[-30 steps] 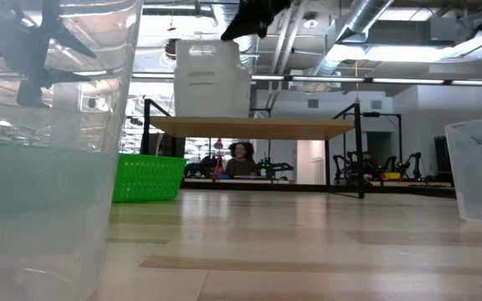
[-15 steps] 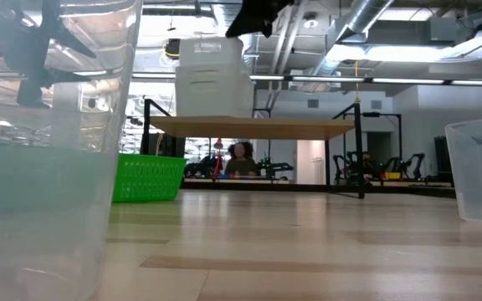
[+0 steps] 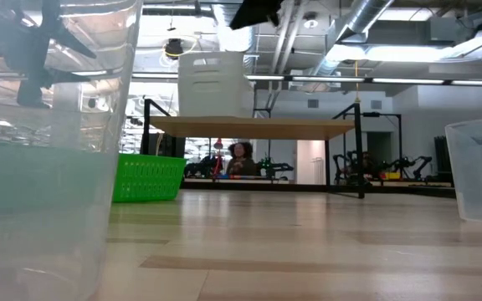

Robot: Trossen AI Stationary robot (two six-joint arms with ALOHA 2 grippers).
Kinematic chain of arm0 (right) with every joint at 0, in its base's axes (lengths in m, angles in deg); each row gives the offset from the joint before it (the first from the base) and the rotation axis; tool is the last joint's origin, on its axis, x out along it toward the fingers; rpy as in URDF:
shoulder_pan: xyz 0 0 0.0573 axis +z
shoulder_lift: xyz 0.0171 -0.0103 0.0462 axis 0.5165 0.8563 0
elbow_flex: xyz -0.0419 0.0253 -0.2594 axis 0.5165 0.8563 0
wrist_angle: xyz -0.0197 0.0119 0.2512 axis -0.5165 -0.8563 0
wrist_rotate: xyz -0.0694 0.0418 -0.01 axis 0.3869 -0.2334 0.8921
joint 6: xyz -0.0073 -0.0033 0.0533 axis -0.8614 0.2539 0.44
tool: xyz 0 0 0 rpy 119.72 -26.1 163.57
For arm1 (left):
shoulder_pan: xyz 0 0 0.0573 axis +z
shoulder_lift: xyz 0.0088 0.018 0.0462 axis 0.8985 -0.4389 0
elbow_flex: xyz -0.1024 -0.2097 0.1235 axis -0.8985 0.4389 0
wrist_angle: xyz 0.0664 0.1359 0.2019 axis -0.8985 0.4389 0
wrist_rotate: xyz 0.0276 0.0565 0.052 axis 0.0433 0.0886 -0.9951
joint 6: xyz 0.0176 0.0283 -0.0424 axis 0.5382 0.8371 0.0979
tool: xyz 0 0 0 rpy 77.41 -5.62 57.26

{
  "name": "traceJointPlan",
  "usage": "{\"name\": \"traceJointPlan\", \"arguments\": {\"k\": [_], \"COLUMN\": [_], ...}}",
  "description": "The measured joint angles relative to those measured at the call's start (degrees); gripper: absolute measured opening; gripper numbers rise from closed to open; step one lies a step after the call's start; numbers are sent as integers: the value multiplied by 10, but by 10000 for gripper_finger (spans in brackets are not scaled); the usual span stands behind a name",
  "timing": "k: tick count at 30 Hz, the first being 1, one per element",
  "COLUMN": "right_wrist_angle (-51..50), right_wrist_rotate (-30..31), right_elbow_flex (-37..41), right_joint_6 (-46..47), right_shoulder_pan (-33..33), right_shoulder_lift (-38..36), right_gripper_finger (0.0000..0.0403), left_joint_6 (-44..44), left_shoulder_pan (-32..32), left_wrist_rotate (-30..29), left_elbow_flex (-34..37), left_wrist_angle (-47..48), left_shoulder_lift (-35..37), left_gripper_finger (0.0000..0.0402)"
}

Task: Stack baskets on shelf by color
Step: Stack the white bin on the white bin on the shelf

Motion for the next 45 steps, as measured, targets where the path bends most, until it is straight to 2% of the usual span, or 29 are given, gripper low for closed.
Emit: {"name": "traceJointPlan", "arguments": {"k": [5, 8, 11, 19, 26, 31, 38, 45], "right_wrist_angle": [-100, -181, -215, -143, -69, -43, 38, 92], "right_wrist_rotate": [228, 263, 250, 168, 157, 157, 51, 42], "right_elbow_flex": [-19, -17, -11, -11, -11, -11, -10, -11], "right_joint_6": [156, 275, 315, 284, 227, 224, 179, 162], "right_shoulder_pan": [-8, -25, -45, -63, -70, -91, -113, -123], "right_shoulder_lift": [0, 19, 60, 138, 145, 145, 157, 159], "right_gripper_finger": [49, 43, 37, 23, 18, 22, 21, 20], "left_joint_6": [0, 0, 0, 0, 0, 0, 0, -3], "left_shoulder_pan": [0, 0, 0, 0, 0, 0, 0, 0], "left_wrist_rotate": [0, 0, 0, 2, 0, -2, -2, -2], "left_elbow_flex": [0, 0, 0, 0, 0, 0, 0, 0], "left_wrist_angle": [0, 0, 0, 0, 0, 1, 1, 15], "left_shoulder_lift": [0, 0, 0, 0, 0, 0, 0, 0], "left_gripper_finger": [185, 185, 185, 185, 185, 185, 185, 185]}}
